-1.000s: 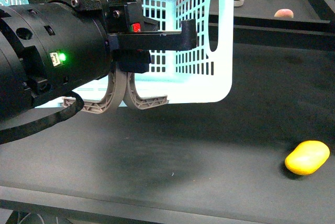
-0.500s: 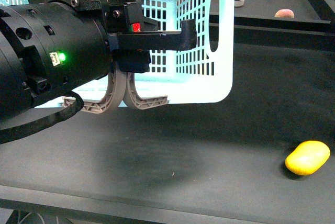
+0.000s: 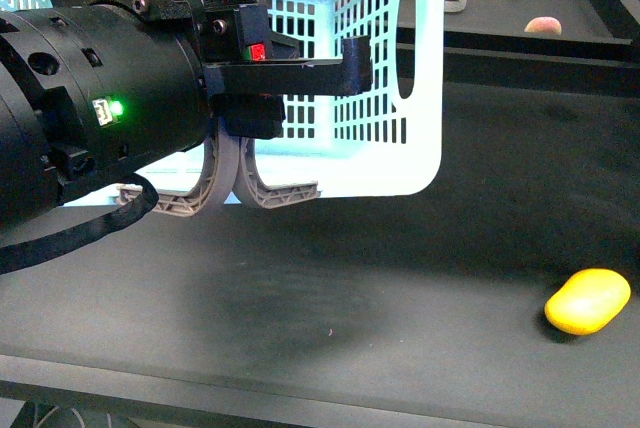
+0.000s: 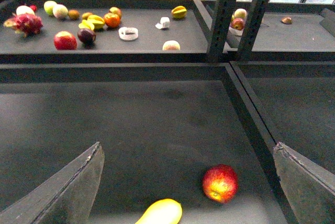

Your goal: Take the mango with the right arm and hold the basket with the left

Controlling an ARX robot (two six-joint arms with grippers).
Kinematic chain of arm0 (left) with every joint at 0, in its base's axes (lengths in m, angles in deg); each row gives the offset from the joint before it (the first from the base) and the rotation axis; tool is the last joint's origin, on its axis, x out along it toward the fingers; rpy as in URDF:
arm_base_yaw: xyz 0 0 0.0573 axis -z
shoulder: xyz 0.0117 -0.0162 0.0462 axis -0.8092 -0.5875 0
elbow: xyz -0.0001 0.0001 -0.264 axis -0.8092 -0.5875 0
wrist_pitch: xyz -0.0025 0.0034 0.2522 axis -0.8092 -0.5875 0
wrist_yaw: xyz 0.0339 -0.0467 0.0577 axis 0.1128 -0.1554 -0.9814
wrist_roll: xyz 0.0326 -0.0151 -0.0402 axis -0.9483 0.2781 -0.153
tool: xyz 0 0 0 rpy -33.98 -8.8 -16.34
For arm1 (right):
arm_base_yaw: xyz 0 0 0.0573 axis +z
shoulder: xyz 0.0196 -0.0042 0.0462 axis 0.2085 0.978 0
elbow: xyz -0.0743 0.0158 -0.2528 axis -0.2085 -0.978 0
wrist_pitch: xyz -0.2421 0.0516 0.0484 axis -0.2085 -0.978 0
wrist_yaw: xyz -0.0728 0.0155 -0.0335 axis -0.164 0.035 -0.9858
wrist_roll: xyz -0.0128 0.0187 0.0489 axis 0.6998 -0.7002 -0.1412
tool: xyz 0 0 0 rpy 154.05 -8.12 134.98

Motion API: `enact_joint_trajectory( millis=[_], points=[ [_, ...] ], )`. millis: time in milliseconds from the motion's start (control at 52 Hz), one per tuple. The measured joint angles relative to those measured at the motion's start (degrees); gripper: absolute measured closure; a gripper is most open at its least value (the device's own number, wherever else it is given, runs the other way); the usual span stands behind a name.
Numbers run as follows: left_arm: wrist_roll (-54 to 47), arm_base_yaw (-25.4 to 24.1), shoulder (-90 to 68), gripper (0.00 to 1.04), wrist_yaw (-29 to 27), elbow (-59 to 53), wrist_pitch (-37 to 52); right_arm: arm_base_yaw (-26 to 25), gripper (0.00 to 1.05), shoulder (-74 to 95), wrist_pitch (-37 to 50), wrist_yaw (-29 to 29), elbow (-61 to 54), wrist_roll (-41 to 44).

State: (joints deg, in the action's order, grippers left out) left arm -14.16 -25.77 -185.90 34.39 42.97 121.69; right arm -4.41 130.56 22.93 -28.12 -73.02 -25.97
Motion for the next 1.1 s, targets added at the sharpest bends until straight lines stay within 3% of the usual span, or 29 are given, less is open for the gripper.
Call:
enact_joint_trajectory(
  millis=[154,615,1096],
  points=[
    [-0.02,0.0,0.0,1.0,-0.02,0.0,0.0,-1.68,0.08,12.39,4.44,2.82,3.52,8.44],
    [0.0,0.02,0.0,1.0,0.0,0.0,0.0,-4.28,0.08,40.52,5.79,11.23,10.58,40.96],
    [0.0,0.02,0.0,1.0,0.07,0.0,0.0,-6.01,0.08,65.96,9.9,12.5,20.5,49.18]
  ],
)
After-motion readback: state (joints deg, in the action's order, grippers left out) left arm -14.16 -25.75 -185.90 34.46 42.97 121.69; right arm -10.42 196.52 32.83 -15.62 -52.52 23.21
